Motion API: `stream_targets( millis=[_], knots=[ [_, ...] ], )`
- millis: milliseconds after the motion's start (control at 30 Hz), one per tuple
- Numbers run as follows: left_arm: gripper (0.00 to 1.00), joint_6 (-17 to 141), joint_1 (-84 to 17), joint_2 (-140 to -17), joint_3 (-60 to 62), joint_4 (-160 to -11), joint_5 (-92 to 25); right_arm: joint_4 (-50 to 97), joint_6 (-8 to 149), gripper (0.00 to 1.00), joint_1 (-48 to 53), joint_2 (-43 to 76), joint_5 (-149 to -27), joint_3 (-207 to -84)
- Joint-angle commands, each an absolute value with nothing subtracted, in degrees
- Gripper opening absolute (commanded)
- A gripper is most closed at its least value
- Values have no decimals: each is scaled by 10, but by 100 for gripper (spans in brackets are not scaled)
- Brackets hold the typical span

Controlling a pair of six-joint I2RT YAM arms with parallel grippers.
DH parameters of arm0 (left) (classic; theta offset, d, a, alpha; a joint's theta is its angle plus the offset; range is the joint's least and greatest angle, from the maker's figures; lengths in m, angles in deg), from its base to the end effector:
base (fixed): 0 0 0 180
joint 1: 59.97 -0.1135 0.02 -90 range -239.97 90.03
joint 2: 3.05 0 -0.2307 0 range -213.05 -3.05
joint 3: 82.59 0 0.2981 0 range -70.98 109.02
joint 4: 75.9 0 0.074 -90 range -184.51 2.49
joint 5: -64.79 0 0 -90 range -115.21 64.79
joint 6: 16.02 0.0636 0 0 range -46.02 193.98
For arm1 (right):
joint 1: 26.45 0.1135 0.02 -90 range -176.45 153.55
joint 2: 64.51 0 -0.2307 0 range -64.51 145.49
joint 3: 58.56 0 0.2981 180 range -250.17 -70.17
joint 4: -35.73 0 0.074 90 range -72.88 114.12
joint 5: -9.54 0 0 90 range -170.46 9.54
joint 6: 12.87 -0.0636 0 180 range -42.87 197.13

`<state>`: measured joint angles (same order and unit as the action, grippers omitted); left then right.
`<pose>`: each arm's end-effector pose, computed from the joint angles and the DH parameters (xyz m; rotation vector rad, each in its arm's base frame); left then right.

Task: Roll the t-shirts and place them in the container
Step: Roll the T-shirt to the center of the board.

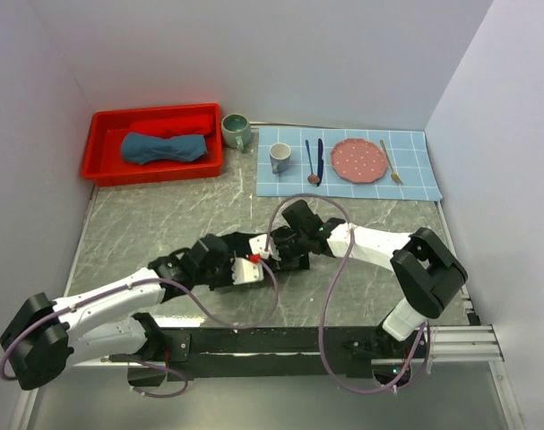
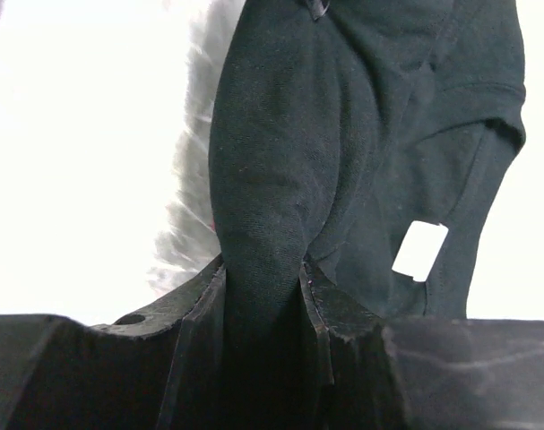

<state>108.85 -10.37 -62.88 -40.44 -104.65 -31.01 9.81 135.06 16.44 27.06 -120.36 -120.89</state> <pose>0.1783 -0.2194 0.1230 1.6416 1.7362 -0.2424 0.2335 0.2726 0.0977 -1.9861 1.2944 0.7509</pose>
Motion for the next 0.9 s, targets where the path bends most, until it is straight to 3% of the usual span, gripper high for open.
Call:
stream_targets(
  millis=[0, 533, 867],
  knots=[
    [3, 1119, -156, -646, -320, -1203, -465, 12, 1265, 12, 149, 293, -1266, -1266],
    [1, 1254, -349, -1038, -50, -1466, -685, -48, 1058, 12, 67, 444, -1379, -1382],
    [2, 1299, -385, -1240, 85, -1574, -685, -31, 894, 16, 10, 531, -1360, -1421]
  ],
)
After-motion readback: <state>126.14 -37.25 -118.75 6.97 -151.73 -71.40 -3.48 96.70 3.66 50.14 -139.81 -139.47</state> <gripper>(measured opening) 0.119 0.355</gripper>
